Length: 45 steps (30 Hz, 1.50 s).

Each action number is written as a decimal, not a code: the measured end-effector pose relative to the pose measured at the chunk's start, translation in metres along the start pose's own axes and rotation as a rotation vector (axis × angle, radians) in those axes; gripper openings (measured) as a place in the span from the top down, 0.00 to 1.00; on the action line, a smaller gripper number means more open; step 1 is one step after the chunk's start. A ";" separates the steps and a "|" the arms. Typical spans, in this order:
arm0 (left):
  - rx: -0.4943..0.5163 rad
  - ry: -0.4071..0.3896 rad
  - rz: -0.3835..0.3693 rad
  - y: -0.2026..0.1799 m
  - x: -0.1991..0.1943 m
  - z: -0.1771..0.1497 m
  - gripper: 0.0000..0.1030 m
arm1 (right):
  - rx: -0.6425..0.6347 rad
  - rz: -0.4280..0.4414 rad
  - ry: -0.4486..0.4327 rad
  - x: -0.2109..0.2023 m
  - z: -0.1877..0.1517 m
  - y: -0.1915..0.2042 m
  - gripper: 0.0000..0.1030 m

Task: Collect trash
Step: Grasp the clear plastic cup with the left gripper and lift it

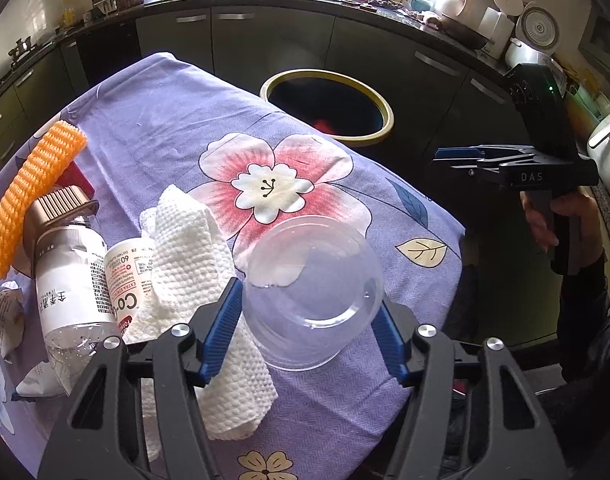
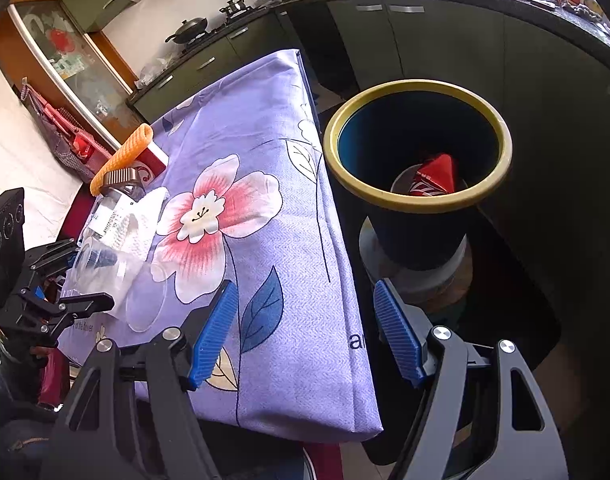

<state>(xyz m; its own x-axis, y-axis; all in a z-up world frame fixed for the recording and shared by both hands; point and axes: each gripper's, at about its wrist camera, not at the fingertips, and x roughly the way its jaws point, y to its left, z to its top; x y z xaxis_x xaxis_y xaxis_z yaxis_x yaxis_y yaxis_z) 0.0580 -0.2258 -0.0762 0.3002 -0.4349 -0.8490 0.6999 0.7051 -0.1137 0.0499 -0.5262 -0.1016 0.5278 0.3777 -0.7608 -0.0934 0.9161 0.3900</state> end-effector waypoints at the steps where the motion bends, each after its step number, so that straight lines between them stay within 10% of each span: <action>1: 0.000 -0.001 0.001 0.000 0.000 0.000 0.42 | 0.001 -0.001 0.000 0.000 0.000 0.000 0.32; 30: 0.032 -0.004 -0.145 -0.017 -0.009 0.101 0.43 | 0.135 -0.037 -0.031 -0.014 -0.022 -0.056 0.32; 45: 0.043 -0.154 -0.134 -0.027 -0.063 0.118 0.43 | 0.076 -0.016 -0.032 -0.015 -0.022 -0.036 0.32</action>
<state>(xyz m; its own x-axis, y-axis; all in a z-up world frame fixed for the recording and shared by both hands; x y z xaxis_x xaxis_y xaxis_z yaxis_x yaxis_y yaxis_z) 0.0970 -0.2838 0.0414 0.2958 -0.6055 -0.7388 0.7664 0.6121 -0.1948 0.0265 -0.5621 -0.1160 0.5555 0.3579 -0.7505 -0.0213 0.9085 0.4174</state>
